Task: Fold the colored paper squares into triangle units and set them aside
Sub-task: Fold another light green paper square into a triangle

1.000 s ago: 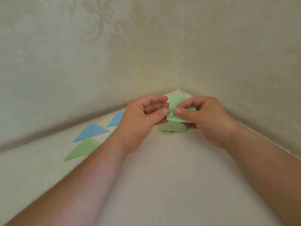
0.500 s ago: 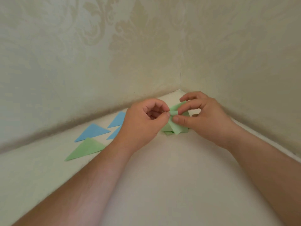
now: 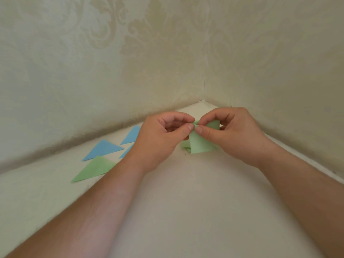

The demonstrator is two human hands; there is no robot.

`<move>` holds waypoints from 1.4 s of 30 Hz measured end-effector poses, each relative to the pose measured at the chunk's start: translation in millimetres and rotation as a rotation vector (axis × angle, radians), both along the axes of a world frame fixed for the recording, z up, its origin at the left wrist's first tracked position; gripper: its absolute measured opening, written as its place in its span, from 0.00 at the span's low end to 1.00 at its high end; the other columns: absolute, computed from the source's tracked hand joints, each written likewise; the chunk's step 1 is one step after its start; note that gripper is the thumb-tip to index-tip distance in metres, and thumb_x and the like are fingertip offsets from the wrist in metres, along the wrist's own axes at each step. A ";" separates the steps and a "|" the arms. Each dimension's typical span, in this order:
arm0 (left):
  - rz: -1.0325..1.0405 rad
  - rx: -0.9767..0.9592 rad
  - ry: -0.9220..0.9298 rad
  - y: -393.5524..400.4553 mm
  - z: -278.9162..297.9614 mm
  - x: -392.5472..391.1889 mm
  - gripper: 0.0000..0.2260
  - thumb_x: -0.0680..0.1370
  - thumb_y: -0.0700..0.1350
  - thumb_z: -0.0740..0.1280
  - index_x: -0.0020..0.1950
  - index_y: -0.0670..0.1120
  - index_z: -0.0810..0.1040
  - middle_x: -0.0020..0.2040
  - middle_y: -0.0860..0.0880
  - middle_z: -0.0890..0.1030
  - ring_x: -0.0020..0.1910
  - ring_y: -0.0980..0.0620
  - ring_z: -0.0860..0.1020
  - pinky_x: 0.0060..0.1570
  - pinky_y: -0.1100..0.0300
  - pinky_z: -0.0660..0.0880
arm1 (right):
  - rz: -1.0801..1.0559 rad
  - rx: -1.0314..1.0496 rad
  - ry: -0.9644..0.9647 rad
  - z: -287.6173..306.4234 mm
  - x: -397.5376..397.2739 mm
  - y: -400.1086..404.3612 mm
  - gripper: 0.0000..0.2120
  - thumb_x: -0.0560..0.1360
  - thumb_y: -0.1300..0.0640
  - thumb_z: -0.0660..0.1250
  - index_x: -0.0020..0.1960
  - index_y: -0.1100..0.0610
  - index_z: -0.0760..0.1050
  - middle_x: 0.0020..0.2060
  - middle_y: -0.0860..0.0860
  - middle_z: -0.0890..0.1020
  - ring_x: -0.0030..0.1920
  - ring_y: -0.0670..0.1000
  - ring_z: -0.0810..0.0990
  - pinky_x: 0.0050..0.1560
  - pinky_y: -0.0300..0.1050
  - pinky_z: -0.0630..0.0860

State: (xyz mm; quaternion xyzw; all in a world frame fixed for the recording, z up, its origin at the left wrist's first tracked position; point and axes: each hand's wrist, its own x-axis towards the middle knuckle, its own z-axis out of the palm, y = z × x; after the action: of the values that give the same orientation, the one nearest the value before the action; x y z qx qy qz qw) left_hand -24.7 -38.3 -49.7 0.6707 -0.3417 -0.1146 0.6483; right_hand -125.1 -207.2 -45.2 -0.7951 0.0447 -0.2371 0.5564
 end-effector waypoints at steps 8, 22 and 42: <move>-0.016 0.005 0.027 0.6 2.6 -1.2 0.05 0.79 0.36 0.73 0.50 0.46 0.86 0.47 0.41 0.87 0.50 0.36 0.84 0.55 0.49 0.83 | 0.006 0.011 -0.024 -1.2 1.4 -0.4 0.03 0.74 0.61 0.77 0.42 0.57 0.84 0.34 0.44 0.83 0.30 0.40 0.75 0.33 0.35 0.71; 0.047 0.013 0.044 -1.2 1.2 0.1 0.03 0.79 0.38 0.72 0.49 0.45 0.85 0.46 0.41 0.87 0.48 0.36 0.85 0.56 0.43 0.82 | 0.016 0.120 -0.006 0.3 1.5 1.9 0.05 0.75 0.65 0.75 0.49 0.56 0.84 0.45 0.47 0.88 0.36 0.42 0.83 0.38 0.35 0.77; -0.003 0.026 -0.038 2.7 2.8 0.4 0.08 0.76 0.36 0.76 0.49 0.49 0.84 0.42 0.49 0.84 0.42 0.53 0.81 0.47 0.59 0.79 | -0.005 0.135 0.007 0.3 2.4 1.7 0.06 0.74 0.63 0.76 0.48 0.53 0.85 0.42 0.54 0.87 0.38 0.45 0.83 0.40 0.41 0.78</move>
State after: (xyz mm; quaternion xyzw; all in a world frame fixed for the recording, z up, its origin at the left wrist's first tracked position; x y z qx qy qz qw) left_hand -24.3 -35.6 -46.9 0.6805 -0.3538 -0.1072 0.6327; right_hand -122.7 -205.5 -44.8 -0.7565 0.0646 -0.2324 0.6079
